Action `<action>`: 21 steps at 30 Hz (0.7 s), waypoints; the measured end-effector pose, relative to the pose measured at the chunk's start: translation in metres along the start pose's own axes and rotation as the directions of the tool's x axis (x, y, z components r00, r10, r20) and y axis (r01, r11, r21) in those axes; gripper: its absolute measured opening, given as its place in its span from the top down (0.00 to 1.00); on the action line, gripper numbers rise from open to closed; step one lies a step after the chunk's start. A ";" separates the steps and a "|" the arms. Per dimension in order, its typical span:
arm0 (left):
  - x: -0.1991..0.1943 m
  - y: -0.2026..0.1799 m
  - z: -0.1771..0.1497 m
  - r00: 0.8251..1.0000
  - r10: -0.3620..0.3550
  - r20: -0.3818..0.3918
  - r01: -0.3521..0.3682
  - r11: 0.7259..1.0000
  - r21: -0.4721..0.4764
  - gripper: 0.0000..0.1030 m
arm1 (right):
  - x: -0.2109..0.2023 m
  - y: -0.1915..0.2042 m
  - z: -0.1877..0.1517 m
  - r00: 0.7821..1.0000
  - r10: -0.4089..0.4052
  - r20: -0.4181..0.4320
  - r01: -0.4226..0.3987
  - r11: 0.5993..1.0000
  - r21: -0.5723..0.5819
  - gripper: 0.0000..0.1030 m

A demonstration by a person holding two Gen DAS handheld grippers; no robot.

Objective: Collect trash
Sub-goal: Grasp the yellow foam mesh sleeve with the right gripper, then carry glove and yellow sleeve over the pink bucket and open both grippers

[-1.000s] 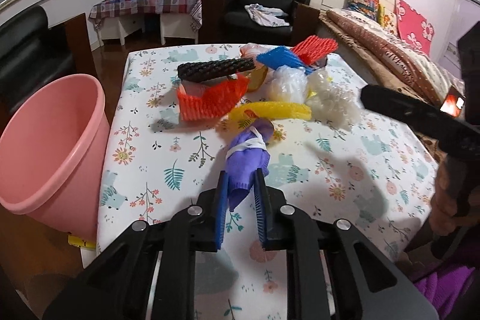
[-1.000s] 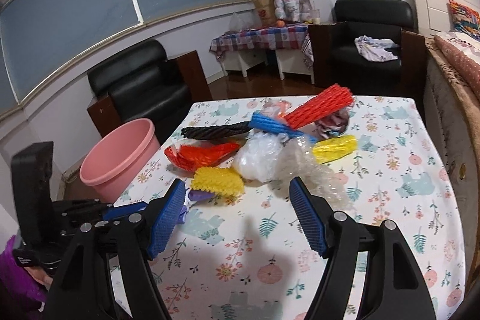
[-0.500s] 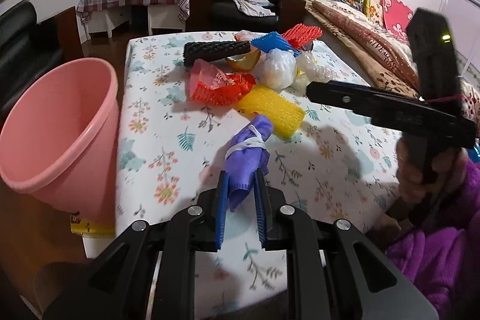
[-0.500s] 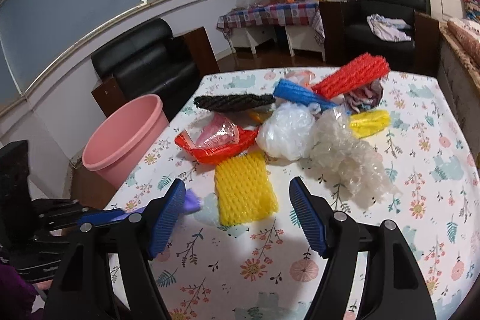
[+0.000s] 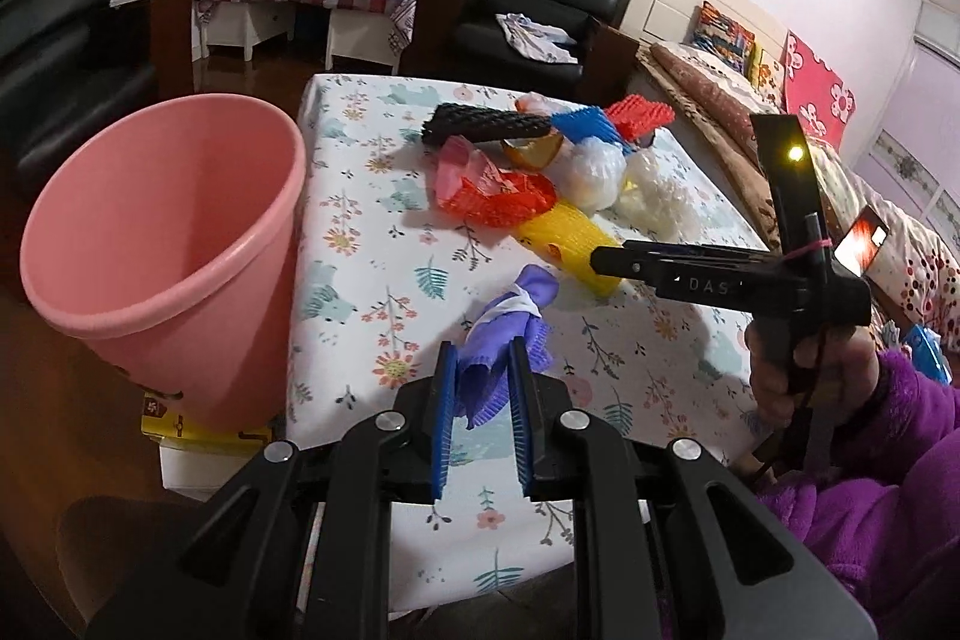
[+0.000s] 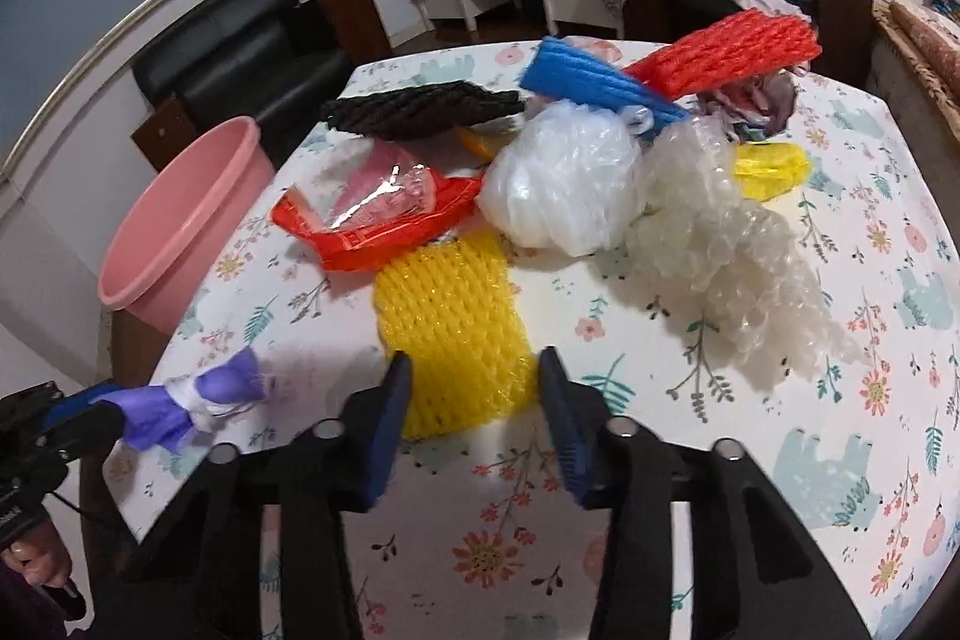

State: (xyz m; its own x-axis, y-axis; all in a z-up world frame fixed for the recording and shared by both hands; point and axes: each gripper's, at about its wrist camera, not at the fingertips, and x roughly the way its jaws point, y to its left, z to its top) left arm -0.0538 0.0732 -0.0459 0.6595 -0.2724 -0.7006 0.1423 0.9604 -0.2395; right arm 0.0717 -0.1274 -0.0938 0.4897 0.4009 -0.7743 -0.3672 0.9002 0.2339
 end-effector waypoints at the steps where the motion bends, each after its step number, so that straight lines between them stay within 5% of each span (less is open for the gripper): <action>1: -0.002 0.001 0.000 1.000 0.002 0.006 -0.002 1.000 -0.003 0.84 | 0.001 0.000 0.000 1.000 0.004 -0.001 -0.004 1.000 -0.001 0.75; 5: -0.009 0.002 0.001 0.999 0.018 0.027 -0.017 1.000 -0.014 0.85 | -0.009 -0.001 -0.005 1.000 0.004 0.015 -0.004 1.000 -0.002 0.92; 21: -0.047 0.001 0.010 0.989 0.051 0.141 -0.041 0.997 -0.071 0.90 | -0.097 0.016 -0.009 0.983 0.039 0.179 -0.022 0.995 -0.096 0.93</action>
State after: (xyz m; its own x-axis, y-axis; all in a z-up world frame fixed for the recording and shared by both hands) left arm -0.0776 0.0872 -0.0062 0.7632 -0.2125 -0.6103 0.0626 0.9642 -0.2576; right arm 0.0117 -0.1537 -0.0204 0.6090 0.4593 -0.6467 -0.4519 0.8709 0.1931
